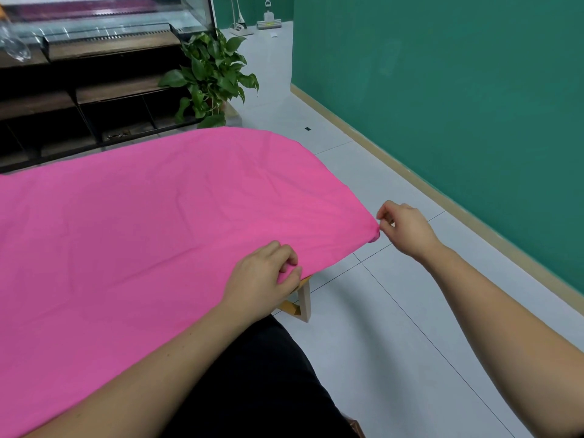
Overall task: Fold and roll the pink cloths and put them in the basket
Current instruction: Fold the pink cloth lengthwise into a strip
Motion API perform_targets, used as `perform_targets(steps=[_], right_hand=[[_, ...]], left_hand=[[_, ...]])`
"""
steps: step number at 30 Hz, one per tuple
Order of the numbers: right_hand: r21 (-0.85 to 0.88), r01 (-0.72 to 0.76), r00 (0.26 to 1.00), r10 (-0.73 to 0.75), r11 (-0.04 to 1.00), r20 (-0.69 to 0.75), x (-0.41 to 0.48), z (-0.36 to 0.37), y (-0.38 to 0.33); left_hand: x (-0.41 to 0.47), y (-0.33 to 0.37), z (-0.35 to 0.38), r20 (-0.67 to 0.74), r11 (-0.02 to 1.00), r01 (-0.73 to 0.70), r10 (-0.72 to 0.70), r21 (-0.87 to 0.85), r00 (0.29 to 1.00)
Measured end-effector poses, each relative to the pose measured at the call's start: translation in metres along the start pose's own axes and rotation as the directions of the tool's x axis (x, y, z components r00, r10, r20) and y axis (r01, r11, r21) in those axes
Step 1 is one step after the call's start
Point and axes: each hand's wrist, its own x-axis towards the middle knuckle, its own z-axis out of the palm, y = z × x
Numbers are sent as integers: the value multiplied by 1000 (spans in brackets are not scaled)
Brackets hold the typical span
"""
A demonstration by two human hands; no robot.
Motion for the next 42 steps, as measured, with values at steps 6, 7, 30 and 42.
perform_targets(steps=[6,7,30,42], right_hand=[[416,-242,968,247,877,43,-7,-8,2],[506,-302,952,283,808,116,-8,-3,-1],[680,-506,861,352,531,367,-14,79,-49],[748,-526,848,317,405,425,-8,84,-48]], left_hand=[[-1,0,1,2,1000,-15,15,3,1000],[0,0,0,8,1000,-13,13,7,1000],[0,-1,1,9,1000,-8,8,18,1000],[0,0,0,10,1000,-11,11,12,1000]])
